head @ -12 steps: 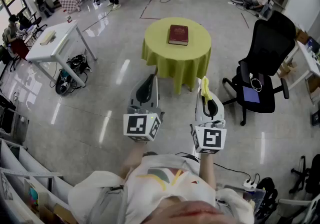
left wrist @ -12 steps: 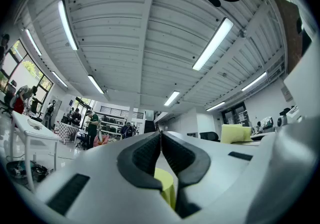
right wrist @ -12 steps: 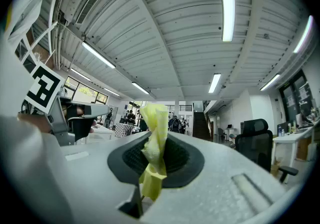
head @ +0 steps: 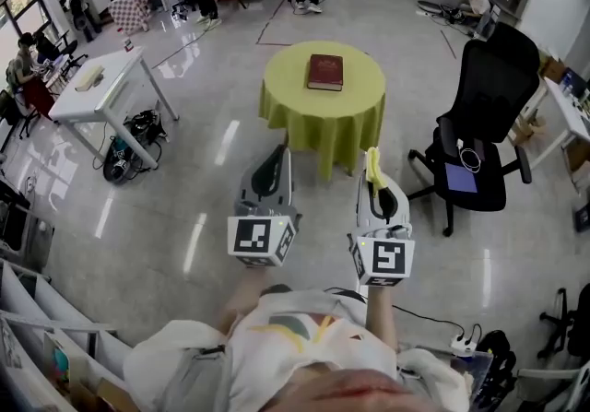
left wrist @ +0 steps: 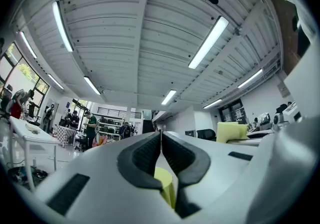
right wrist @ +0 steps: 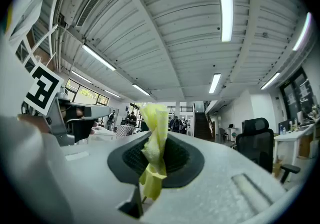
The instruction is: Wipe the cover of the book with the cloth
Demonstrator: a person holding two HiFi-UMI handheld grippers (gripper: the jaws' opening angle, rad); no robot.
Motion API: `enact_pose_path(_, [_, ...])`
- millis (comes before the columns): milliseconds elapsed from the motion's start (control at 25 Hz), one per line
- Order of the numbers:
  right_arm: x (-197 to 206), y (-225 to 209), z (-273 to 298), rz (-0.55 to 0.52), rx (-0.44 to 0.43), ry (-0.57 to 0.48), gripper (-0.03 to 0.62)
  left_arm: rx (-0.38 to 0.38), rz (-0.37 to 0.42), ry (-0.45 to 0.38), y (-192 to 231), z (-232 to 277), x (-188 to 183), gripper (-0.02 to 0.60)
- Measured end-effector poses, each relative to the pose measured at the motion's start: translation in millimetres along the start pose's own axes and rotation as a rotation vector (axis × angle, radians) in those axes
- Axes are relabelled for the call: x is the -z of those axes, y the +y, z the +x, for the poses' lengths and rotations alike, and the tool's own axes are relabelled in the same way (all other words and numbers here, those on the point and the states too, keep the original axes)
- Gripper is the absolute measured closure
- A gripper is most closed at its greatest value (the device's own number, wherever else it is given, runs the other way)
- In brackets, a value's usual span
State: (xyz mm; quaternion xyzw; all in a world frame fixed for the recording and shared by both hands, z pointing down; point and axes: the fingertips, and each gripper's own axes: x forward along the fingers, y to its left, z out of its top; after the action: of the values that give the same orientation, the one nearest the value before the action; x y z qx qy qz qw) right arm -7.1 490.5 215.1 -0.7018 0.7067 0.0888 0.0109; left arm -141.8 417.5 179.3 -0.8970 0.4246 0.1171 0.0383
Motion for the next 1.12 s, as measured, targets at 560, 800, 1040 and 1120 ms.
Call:
enact_pose_path(560, [13.8, 12.2, -3.0, 0.025, -0.077, -0.007, 0.565, -0.015, 0.017, 0.041, 3.6, -1.5, 11.7, 0.561])
enact_pose_path(800, [29.5, 0.0, 0.4, 0.049, -0.078, 0.045, 0.565, 0.032, 0.016, 0.034, -10.4, 17.5, 18.3, 0.561])
enact_pose_path(1040, [45.5, -14.9, 9.4, 0.012, -0.062, 0.089, 0.565, 0.088, 0.021, -0.007, -23.7, 42.0, 25.5, 0.561])
enact_pose_path(1120, [45.5, -19.5, 17.2, 0.017, -0.056, 0.076, 0.565, 0.101, 0.029, -0.012, -25.5, 52.5, 28.8, 0.561])
